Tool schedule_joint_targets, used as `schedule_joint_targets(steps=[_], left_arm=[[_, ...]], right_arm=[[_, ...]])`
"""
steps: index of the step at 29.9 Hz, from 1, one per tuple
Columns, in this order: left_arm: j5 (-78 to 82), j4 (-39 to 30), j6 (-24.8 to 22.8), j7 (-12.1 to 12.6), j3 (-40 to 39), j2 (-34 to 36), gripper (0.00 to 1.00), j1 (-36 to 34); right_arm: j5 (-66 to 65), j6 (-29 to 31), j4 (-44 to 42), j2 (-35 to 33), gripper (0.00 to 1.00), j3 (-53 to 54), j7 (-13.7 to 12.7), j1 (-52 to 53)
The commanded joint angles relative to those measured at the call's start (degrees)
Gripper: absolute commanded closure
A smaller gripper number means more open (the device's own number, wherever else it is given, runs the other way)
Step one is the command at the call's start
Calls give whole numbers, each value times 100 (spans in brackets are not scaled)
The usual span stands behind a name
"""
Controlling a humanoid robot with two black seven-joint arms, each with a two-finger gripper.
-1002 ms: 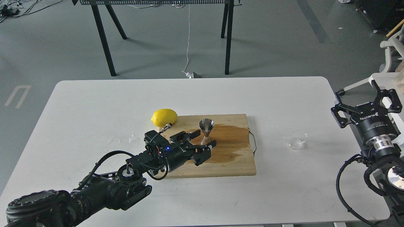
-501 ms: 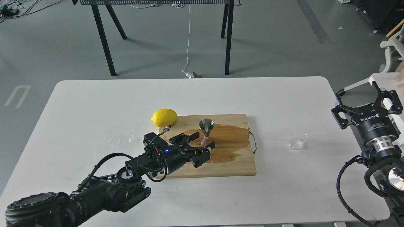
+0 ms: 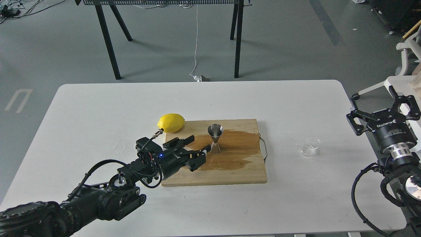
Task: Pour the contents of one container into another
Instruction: 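Set the jigger upright on the board and open the left gripper, then pull the left gripper back away from the jigger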
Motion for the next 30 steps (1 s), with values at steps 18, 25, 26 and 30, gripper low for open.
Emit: schedule_joint_targets(steps=[18, 25, 26, 30], left_arm=[[-3196, -2182, -2826, -1, -1207, 1679, 18, 135], [-4627, -2095, -5358, -1, -2808, 1626, 17, 258], [-4970, -2068, -5428, -1, -2905, 1626, 17, 258], [-6139, -1972, -5428, -1, -2968, 1635, 16, 241]], right_arm=[[184, 0, 93, -1, 1, 158, -184, -530], [764, 0, 821, -36, 1, 158, -395, -1302], [834, 0, 988, -97, 1, 158, -395, -1452], [1080, 0, 1367, -141, 1, 131, -395, -1892]])
